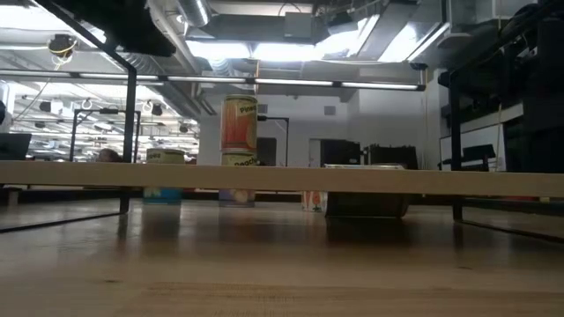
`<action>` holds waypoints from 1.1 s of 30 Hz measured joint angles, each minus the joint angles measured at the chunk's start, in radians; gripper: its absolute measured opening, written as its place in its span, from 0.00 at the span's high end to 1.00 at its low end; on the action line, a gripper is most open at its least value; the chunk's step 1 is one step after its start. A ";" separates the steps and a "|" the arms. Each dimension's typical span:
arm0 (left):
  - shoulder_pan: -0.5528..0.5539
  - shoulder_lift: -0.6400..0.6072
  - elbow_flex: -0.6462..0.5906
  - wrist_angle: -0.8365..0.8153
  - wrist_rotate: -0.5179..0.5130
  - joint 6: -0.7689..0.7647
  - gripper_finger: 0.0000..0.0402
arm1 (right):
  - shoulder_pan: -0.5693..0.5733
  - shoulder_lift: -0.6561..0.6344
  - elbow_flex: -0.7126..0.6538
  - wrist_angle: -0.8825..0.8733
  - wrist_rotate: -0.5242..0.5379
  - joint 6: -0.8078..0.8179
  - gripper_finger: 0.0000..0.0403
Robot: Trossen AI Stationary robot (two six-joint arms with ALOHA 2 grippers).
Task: Pick and place cans onto a shelf
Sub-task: Put the yellow blue canned tomatoes on the shelf
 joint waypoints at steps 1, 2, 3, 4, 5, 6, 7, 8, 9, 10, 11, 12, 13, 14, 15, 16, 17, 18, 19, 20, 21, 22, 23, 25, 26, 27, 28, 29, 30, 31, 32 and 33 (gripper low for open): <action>0.019 0.021 0.022 -0.032 0.019 0.005 0.74 | 0.000 0.000 0.000 0.000 0.000 0.000 0.88; 0.040 0.041 0.041 -0.058 0.037 0.015 0.74 | 0.000 0.000 0.000 0.000 0.000 0.000 0.88; 0.059 0.059 0.059 -0.086 0.058 0.029 0.74 | 0.000 0.000 0.000 0.000 0.000 0.001 0.88; 0.078 0.077 0.075 -0.110 0.080 0.047 0.74 | 0.000 0.000 0.000 0.000 0.000 0.001 0.88; 0.097 0.093 0.088 -0.129 0.104 0.062 0.74 | 0.000 0.000 0.000 0.000 0.000 0.001 0.88; 0.117 0.108 0.099 -0.144 0.127 0.077 0.74 | 0.000 0.000 0.000 0.000 0.000 0.001 0.88; 0.137 0.123 0.107 -0.157 0.150 0.092 0.74 | 0.000 0.000 0.000 0.000 0.000 0.002 0.88; 0.157 0.136 0.113 -0.166 0.172 0.108 0.74 | 0.000 0.000 0.000 0.000 0.000 0.002 0.88; 0.178 0.149 0.118 -0.174 0.196 0.122 0.74 | 0.000 0.000 0.000 0.000 0.000 0.002 0.88; 0.198 0.159 0.122 -0.179 0.219 0.135 0.74 | 0.000 0.000 0.000 0.000 0.000 0.002 0.88; 0.218 0.168 0.122 -0.184 0.241 0.150 0.74 | 0.000 0.000 0.000 0.000 0.000 0.003 0.88; 0.239 0.178 0.123 -0.189 0.258 0.162 0.74 | 0.000 0.000 0.000 0.000 0.000 0.003 0.88; 0.258 0.188 0.123 -0.194 0.273 0.176 0.75 | 0.000 0.000 0.000 0.000 0.000 0.003 0.88; 0.278 0.199 0.123 -0.198 0.284 0.184 0.75 | 0.000 0.000 0.000 0.000 0.000 0.003 0.88; 0.297 0.211 0.123 -0.201 0.289 0.186 0.75 | 0.000 0.000 0.000 0.000 0.000 0.003 0.88; 0.316 0.224 0.123 -0.202 0.298 0.187 0.76 | 0.000 0.000 0.000 0.000 0.000 0.003 0.88; 0.335 0.237 0.123 -0.204 0.307 0.187 0.76 | 0.000 0.000 0.000 0.000 0.000 0.003 0.88; 0.354 0.249 0.123 -0.206 0.318 0.190 0.76 | 0.000 0.000 0.000 0.000 0.000 0.003 0.88; 0.374 0.260 0.123 -0.205 0.334 0.197 0.77 | 0.000 0.000 0.000 0.000 0.000 0.003 0.88; 0.392 0.271 0.123 -0.204 0.350 0.209 0.77 | 0.000 0.000 0.000 0.000 0.000 0.003 0.88; 0.410 0.284 0.123 -0.205 0.369 0.219 0.78 | 0.000 0.000 0.000 0.000 0.000 0.003 0.88; 0.427 0.297 0.123 -0.204 0.388 0.227 0.78 | 0.000 0.000 0.001 0.000 0.000 0.003 0.88; 0.443 0.310 0.123 -0.205 0.409 0.234 0.78 | 0.000 0.000 0.001 0.000 0.000 0.003 0.88; 0.473 0.336 0.123 -0.204 0.443 0.239 0.79 | 0.000 0.000 0.001 0.000 0.000 0.003 0.88; 0.486 0.350 0.123 -0.204 0.459 0.239 0.79 | 0.000 0.000 0.001 0.000 0.000 0.003 0.88; 0.499 0.363 0.123 -0.205 0.474 0.240 0.79 | 0.000 0.000 0.001 0.000 0.000 0.003 0.88; 0.511 0.375 0.123 -0.204 0.490 0.240 0.79 | 0.000 0.000 0.001 0.000 0.000 0.003 0.88; 0.521 0.387 0.123 -0.204 0.506 0.240 0.79 | 0.000 0.000 0.001 0.000 0.000 0.003 0.88; 0.531 0.399 0.123 -0.204 0.521 0.240 0.79 | 0.000 0.000 0.001 0.000 0.000 0.003 0.88; 0.538 0.411 0.123 -0.204 0.535 0.241 0.79 | 0.000 0.000 0.001 0.000 0.000 0.003 0.88; 0.545 0.422 0.123 -0.204 0.549 0.241 0.79 | 0.000 0.000 0.001 0.000 0.000 0.003 0.88; 0.550 0.432 0.123 -0.204 0.562 0.241 0.79 | 0.000 0.000 0.001 0.000 0.000 0.003 0.88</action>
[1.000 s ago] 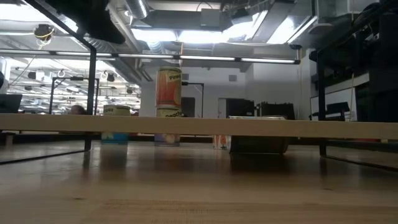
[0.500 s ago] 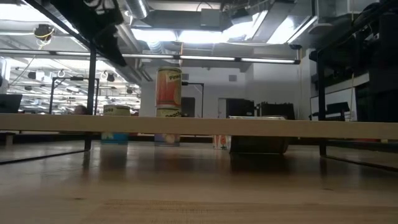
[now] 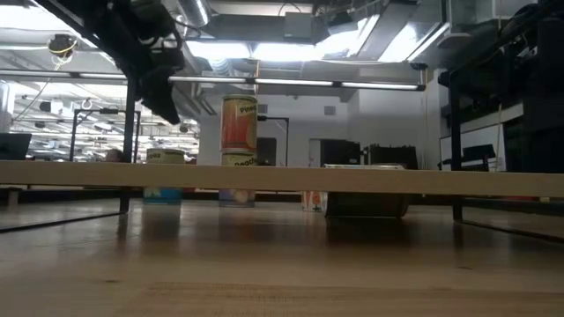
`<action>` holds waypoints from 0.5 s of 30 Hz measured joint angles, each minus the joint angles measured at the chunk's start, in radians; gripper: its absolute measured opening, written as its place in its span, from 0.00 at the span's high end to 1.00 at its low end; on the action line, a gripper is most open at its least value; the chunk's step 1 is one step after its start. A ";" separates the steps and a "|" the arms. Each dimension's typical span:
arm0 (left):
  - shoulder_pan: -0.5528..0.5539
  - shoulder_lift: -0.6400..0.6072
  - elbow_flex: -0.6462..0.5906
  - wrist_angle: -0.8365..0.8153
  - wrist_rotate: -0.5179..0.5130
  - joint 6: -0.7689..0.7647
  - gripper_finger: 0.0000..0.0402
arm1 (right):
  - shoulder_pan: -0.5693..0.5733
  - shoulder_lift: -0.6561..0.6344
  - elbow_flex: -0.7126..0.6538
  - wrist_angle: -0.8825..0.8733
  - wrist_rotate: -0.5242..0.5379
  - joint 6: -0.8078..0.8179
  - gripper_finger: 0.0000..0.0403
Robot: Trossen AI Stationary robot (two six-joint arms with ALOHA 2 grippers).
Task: Pick and place cans onto a shelf
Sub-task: Put the yellow blue canned tomatoes on the shelf
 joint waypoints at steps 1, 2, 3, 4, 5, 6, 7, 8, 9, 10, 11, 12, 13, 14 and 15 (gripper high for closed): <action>0.004 0.010 0.000 0.000 0.012 0.000 0.79 | 0.000 0.000 0.000 0.000 0.000 0.000 0.88; 0.008 0.021 0.000 0.000 0.021 0.000 0.80 | 0.000 0.000 0.000 0.000 0.000 0.000 0.88; 0.011 0.029 0.000 0.000 0.028 0.000 0.80 | 0.000 0.000 0.000 0.000 0.000 0.000 0.88; 0.014 0.036 0.000 0.000 0.029 0.000 0.80 | 0.000 0.000 0.000 0.000 0.000 0.000 0.88; 0.017 0.044 0.000 0.000 0.029 0.000 0.80 | 0.000 0.000 0.000 0.000 0.000 0.000 0.88; 0.020 0.051 0.000 -0.001 0.029 0.000 0.80 | 0.000 0.000 0.000 0.000 0.000 0.000 0.88; 0.022 0.058 0.000 -0.001 0.029 0.000 0.80 | 0.000 0.000 0.000 0.000 0.000 0.000 0.88; 0.025 0.064 0.000 -0.001 0.029 0.000 0.80 | 0.000 0.000 0.000 0.000 0.000 0.000 0.88; 0.027 0.071 0.000 -0.004 0.029 0.000 0.80 | 0.000 0.000 0.000 0.000 0.000 0.000 0.88; 0.030 0.077 0.000 -0.008 0.029 0.000 0.80 | 0.000 0.000 0.000 0.000 0.000 0.000 0.88; 0.032 0.083 0.000 -0.013 0.027 0.000 0.80 | 0.000 0.000 0.000 0.000 0.000 0.000 0.88; 0.033 0.089 0.000 -0.019 0.027 -0.001 0.80 | 0.000 0.000 0.000 0.000 0.000 0.000 0.88; 0.034 0.096 0.000 -0.027 0.027 -0.002 0.80 | 0.000 0.000 0.000 0.000 0.000 0.000 0.88; 0.034 0.102 0.000 -0.033 0.027 -0.003 0.80 | 0.000 0.000 0.000 0.000 0.000 0.000 0.88; 0.034 0.106 0.000 -0.039 0.027 -0.003 0.80 | 0.000 0.000 0.000 0.000 0.000 0.000 0.88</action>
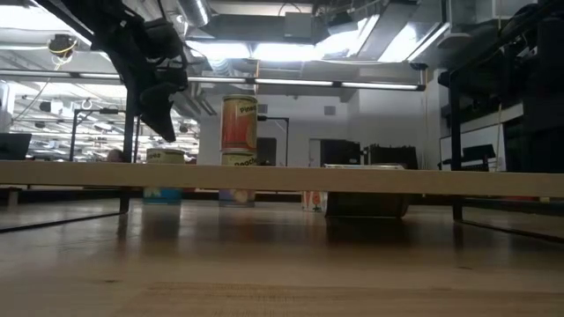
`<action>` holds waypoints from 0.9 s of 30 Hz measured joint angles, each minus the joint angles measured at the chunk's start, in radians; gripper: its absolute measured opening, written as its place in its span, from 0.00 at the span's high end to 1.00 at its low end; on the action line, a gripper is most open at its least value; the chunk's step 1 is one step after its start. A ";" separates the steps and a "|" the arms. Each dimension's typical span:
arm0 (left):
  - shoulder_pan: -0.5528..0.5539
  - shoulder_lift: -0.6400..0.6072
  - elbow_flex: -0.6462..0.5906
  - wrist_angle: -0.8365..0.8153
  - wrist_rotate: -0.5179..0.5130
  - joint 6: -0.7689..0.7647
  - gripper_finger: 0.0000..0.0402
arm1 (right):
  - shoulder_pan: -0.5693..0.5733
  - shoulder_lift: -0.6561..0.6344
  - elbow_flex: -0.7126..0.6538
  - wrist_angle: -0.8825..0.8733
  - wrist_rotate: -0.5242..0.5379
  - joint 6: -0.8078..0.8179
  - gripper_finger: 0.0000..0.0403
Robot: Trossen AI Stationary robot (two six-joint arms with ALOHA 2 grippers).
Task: Pick and place cans onto a shelf
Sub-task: Put the yellow blue canned tomatoes on the shelf
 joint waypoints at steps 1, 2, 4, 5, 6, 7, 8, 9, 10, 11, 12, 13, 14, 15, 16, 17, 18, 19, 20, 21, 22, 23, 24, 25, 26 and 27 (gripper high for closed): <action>0.000 0.004 0.000 -0.008 -0.001 0.000 0.80 | 0.000 0.000 0.000 0.000 0.000 0.000 0.88; 0.000 0.008 0.000 -0.014 -0.004 0.000 0.80 | 0.000 0.000 0.000 0.000 0.000 0.000 0.88; -0.001 0.015 0.000 -0.018 -0.005 -0.007 0.80 | 0.000 0.000 0.000 0.000 0.000 0.000 0.88; -0.001 0.017 0.000 -0.018 -0.007 -0.016 0.80 | 0.000 0.000 0.000 0.000 0.000 0.000 0.88; -0.001 0.019 0.000 -0.018 -0.008 -0.029 0.79 | 0.000 0.000 0.000 0.000 0.000 0.000 0.88; 0.000 0.020 0.000 -0.019 -0.008 -0.036 0.79 | 0.000 0.000 0.000 0.000 0.000 0.000 0.88; 0.000 0.021 0.000 -0.019 -0.009 -0.044 0.78 | 0.000 0.000 0.000 0.000 0.000 0.000 0.88; 0.000 0.021 0.000 -0.019 -0.010 -0.053 0.76 | 0.000 0.000 0.000 0.000 0.000 0.000 0.88; 0.000 0.021 0.000 -0.019 -0.011 -0.053 0.75 | 0.000 0.000 0.000 0.000 0.000 0.000 0.88; 0.000 0.021 0.000 -0.019 -0.016 -0.053 0.73 | 0.000 0.000 0.000 0.000 0.000 0.000 0.88; 0.000 0.021 0.000 -0.019 -0.026 -0.053 0.71 | 0.000 0.000 0.000 0.000 0.000 0.000 0.88; 0.000 0.021 0.000 -0.019 -0.041 -0.052 0.70 | 0.000 0.000 0.000 0.000 0.000 0.000 0.88; 0.000 0.021 0.000 -0.019 -0.058 -0.052 0.69 | 0.000 0.000 0.000 0.000 0.000 0.000 0.88; 0.000 0.022 0.000 -0.019 -0.068 -0.052 0.68 | 0.000 0.000 0.000 0.000 0.000 0.000 0.88; 0.000 0.025 0.000 -0.018 -0.076 -0.052 0.68 | 0.000 0.000 0.000 0.000 0.000 0.000 0.88; 0.000 0.028 0.000 -0.019 -0.079 -0.052 0.68 | 0.000 0.000 0.000 0.000 0.000 0.000 0.88; 0.000 0.032 0.000 -0.020 -0.079 -0.052 0.68 | 0.000 0.000 0.000 0.000 0.000 0.000 0.88; 0.000 0.037 0.000 -0.020 -0.078 -0.052 0.68 | 0.000 0.000 0.000 0.000 0.000 0.000 0.88; 0.000 0.043 0.000 -0.020 -0.073 -0.052 0.68 | 0.000 0.000 0.000 0.000 0.000 0.000 0.88; 0.000 0.051 0.000 -0.020 -0.064 -0.052 0.68 | 0.000 0.000 0.000 0.000 0.000 0.000 0.88; 0.000 0.060 0.000 -0.020 -0.056 -0.052 0.68 | 0.000 0.000 0.000 0.000 0.000 0.000 0.88; 0.000 0.071 0.000 -0.020 -0.052 -0.052 0.67 | 0.000 0.000 0.000 0.000 0.000 0.000 0.88; 0.000 0.081 0.000 -0.020 -0.052 -0.053 0.67 | 0.000 0.000 0.000 0.000 0.000 0.000 0.88; 0.000 0.089 0.002 -0.015 -0.054 -0.053 0.67 | 0.000 0.000 0.000 0.000 0.000 0.000 0.88; 0.000 0.097 0.003 -0.013 -0.057 -0.053 0.67 | 0.000 0.000 0.000 0.000 0.000 0.000 0.88; 0.000 0.106 0.003 -0.013 -0.056 -0.052 0.67 | 0.000 0.000 0.000 0.000 0.000 0.000 0.88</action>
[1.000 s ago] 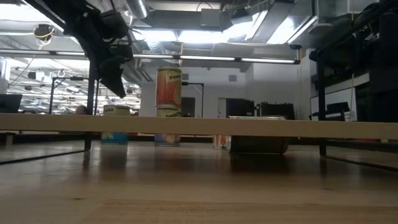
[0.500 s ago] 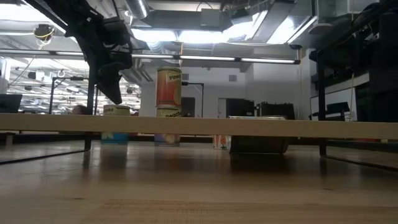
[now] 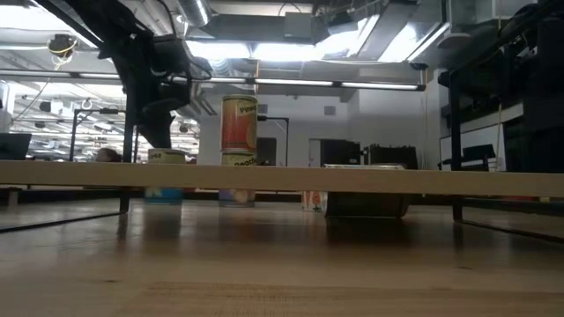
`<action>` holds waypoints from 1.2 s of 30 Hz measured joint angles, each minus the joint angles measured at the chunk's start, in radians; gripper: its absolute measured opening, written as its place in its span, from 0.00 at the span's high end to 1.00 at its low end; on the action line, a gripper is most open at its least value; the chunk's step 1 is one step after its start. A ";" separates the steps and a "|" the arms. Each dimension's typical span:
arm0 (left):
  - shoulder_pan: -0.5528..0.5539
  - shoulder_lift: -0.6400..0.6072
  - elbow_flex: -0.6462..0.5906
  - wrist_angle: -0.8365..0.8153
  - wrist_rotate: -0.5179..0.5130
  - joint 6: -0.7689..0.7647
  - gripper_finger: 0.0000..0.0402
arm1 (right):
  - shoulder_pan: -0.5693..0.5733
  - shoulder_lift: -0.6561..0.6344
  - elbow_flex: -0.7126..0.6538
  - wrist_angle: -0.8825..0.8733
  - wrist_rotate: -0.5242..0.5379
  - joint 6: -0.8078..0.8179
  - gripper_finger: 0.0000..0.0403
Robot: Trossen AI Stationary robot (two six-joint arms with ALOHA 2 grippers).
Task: Pick and place cans onto a shelf
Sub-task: Put the yellow blue canned tomatoes on the shelf
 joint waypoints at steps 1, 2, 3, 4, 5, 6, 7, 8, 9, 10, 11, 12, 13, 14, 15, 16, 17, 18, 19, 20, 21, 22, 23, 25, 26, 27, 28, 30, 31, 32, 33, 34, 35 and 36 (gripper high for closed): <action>0.000 0.007 0.000 0.002 0.005 0.000 0.67 | 0.000 0.000 0.000 0.000 0.000 0.000 0.88; 0.000 0.012 0.001 0.004 0.008 0.000 0.67 | 0.000 0.000 0.000 0.000 0.000 0.000 0.88; 0.000 0.013 0.001 0.004 0.013 0.000 0.67 | 0.000 0.000 0.000 0.000 0.000 0.000 0.88; 0.000 0.014 0.001 0.003 0.018 0.000 0.68 | 0.000 0.000 0.000 0.000 0.000 0.000 0.88; 0.000 0.014 0.001 0.002 0.023 0.000 0.68 | 0.000 0.000 0.000 0.000 0.000 0.000 0.88; 0.000 0.014 0.001 0.000 0.024 -0.001 0.69 | 0.000 0.000 0.000 0.000 0.000 -0.001 0.88; 0.000 0.014 0.001 -0.001 0.025 -0.002 0.69 | 0.000 0.000 0.000 0.000 0.000 -0.001 0.88; 0.000 0.015 0.001 -0.001 0.026 -0.005 0.70 | 0.000 0.000 0.000 0.000 0.000 0.000 0.88; 0.000 0.015 0.001 -0.002 0.027 -0.006 0.71 | 0.000 0.000 0.000 0.000 0.000 0.000 0.88; 0.000 0.015 0.001 -0.002 0.028 -0.008 0.73 | 0.000 0.000 0.000 0.000 0.000 0.000 0.88; 0.000 0.015 0.000 -0.002 0.030 -0.008 0.74 | 0.000 0.000 0.000 0.000 0.000 0.000 0.88; 0.000 0.015 0.000 -0.002 0.030 -0.008 0.76 | 0.000 0.000 0.000 0.000 0.000 0.000 0.88; 0.000 0.015 0.000 -0.003 0.030 -0.009 0.78 | 0.000 0.000 0.000 0.000 0.000 0.000 0.88; 0.000 0.015 0.000 -0.003 0.031 -0.010 0.80 | 0.000 0.000 0.000 0.000 0.000 0.000 0.88; 0.000 0.015 0.000 -0.004 0.031 -0.017 0.82 | 0.000 0.000 0.000 0.000 0.000 0.000 0.88; 0.000 0.015 0.000 -0.004 0.031 -0.025 0.84 | 0.000 0.000 0.000 0.000 0.000 0.000 0.88; 0.000 0.015 0.000 -0.004 0.030 -0.033 0.87 | 0.000 0.000 0.000 0.000 0.000 0.000 0.88; 0.000 0.016 -0.001 -0.004 0.031 -0.034 0.89 | 0.000 0.000 0.000 0.000 0.000 0.000 0.88; 0.000 0.016 -0.001 -0.004 0.031 -0.034 0.91 | 0.000 0.000 0.000 0.000 0.000 0.000 0.88; 0.000 0.016 -0.001 -0.004 0.030 -0.035 0.93 | 0.000 0.000 0.000 0.000 0.000 0.000 0.88; 0.000 0.016 -0.001 -0.005 0.030 -0.035 0.95 | 0.000 0.000 0.000 0.000 0.000 0.000 0.88; 0.000 0.016 -0.001 -0.005 0.030 -0.035 0.97 | 0.000 0.000 0.000 0.000 0.000 0.000 0.88; 0.000 0.016 -0.002 -0.006 0.030 -0.036 0.98 | 0.000 0.000 0.000 0.000 0.000 0.000 0.88; -0.001 0.016 -0.002 -0.006 0.029 -0.051 0.99 | 0.000 0.000 0.000 0.000 0.000 0.000 0.88; -0.001 0.016 -0.002 -0.006 0.029 -0.060 0.99 | 0.000 0.000 0.000 0.000 0.000 0.000 0.88; -0.001 0.016 -0.002 -0.006 0.029 -0.066 0.99 | 0.000 0.000 0.000 0.000 0.000 0.000 0.88; -0.001 0.015 -0.002 -0.007 0.029 -0.074 0.99 | 0.000 0.000 0.000 0.000 0.000 0.000 0.88; 0.000 0.008 -0.002 -0.007 0.029 -0.081 0.99 | 0.000 0.000 0.000 0.000 0.000 0.000 0.88; 0.000 0.004 -0.003 -0.008 0.029 -0.081 0.99 | 0.000 0.000 0.000 0.000 0.000 0.000 0.88; -0.001 -0.002 -0.004 -0.011 0.029 -0.082 0.99 | 0.000 0.000 0.000 0.000 0.000 0.000 0.88; -0.001 -0.009 -0.005 -0.017 0.029 -0.086 0.99 | 0.000 0.000 0.000 0.000 0.000 0.000 0.88; -0.002 -0.017 -0.006 -0.017 0.029 -0.090 1.00 | 0.000 0.000 0.000 0.000 0.000 0.000 0.88; -0.002 -0.024 -0.006 -0.018 0.029 -0.103 1.00 | 0.000 0.000 0.000 0.000 0.000 0.000 0.88; -0.002 -0.033 -0.006 -0.027 0.029 -0.114 1.00 | 0.000 0.000 0.000 0.000 0.000 0.000 0.88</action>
